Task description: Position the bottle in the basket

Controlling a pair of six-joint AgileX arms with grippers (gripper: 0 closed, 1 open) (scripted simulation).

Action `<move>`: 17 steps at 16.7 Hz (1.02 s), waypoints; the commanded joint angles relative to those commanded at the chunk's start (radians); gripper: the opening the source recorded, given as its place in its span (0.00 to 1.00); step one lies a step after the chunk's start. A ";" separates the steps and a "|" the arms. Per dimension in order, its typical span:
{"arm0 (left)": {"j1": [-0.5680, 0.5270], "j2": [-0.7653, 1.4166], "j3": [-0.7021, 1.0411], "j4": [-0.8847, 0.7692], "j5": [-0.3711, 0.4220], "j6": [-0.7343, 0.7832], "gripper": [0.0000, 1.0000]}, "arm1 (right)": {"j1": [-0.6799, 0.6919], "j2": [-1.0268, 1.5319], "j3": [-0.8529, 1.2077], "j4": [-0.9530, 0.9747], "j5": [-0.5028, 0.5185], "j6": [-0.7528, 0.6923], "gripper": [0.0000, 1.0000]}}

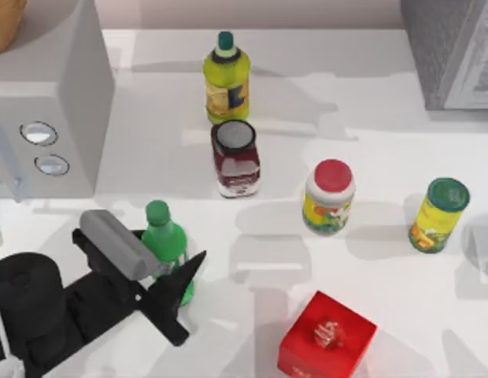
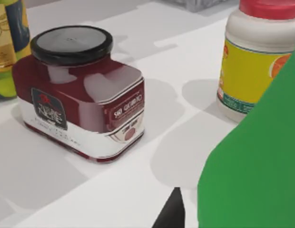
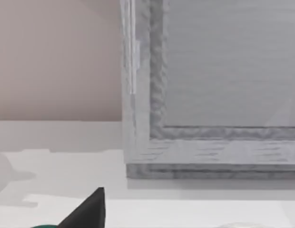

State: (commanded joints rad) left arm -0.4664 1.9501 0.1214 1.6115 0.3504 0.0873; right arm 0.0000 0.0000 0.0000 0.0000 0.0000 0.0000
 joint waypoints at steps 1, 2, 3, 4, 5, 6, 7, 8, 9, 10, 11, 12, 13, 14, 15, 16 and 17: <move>0.000 0.000 0.000 0.000 0.000 0.000 0.17 | 0.000 0.000 0.000 0.000 0.000 0.000 1.00; 0.000 0.000 0.000 0.000 0.000 0.000 0.10 | 0.000 0.000 0.000 0.000 0.000 0.000 1.00; 0.000 0.000 0.000 0.000 0.000 0.000 0.02 | 0.000 0.000 0.000 0.000 0.000 0.000 1.00; 0.000 0.000 0.000 0.000 0.000 0.000 0.00 | 0.000 0.000 0.000 0.000 0.000 0.000 1.00; 0.000 0.000 0.000 0.000 0.000 0.000 0.00 | 0.000 0.000 0.000 0.000 0.000 0.000 1.00; 0.000 0.000 0.000 0.000 0.000 0.000 0.00 | 0.000 0.000 0.000 0.000 0.000 0.000 1.00; 0.000 0.000 0.000 0.000 0.000 0.000 0.00 | 0.000 0.000 0.000 0.000 0.000 0.000 1.00; 0.000 0.000 0.000 0.000 0.000 0.000 0.00 | 0.000 0.000 0.000 0.000 0.000 0.000 1.00; 0.000 0.000 0.000 0.000 0.000 0.000 0.00 | 0.000 0.000 0.000 0.000 0.000 0.000 1.00; 0.000 0.000 0.000 0.000 0.000 0.000 0.00 | 0.000 0.000 0.000 0.000 0.000 0.000 1.00; 0.000 0.000 0.000 0.000 0.000 0.000 0.00 | 0.000 0.000 0.000 0.000 0.000 0.000 1.00; 0.000 0.000 -0.001 0.000 0.000 0.001 0.00 | 0.000 0.000 0.000 0.000 0.000 0.000 1.00; 0.000 0.000 -0.001 0.000 0.000 0.001 0.00 | 0.000 0.000 0.000 0.000 0.000 0.000 1.00; 0.003 -0.003 -0.003 -0.008 -0.002 0.000 0.00 | 0.000 0.000 0.000 0.000 0.000 0.000 1.00; 0.007 -0.009 -0.007 -0.025 -0.007 -0.003 0.00 | 0.000 0.000 0.000 0.000 0.000 0.000 1.00; 0.014 -0.022 -0.010 -0.054 -0.014 -0.007 0.00 | 0.000 0.000 0.000 0.000 0.000 0.000 1.00; 0.020 -0.044 -0.010 -0.093 -0.024 -0.011 0.00 | 0.000 0.000 0.000 0.000 0.000 0.000 1.00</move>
State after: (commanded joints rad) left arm -0.4461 1.9059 0.1116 1.5189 0.3260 0.0759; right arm 0.0000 0.0000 0.0000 0.0000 0.0000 0.0000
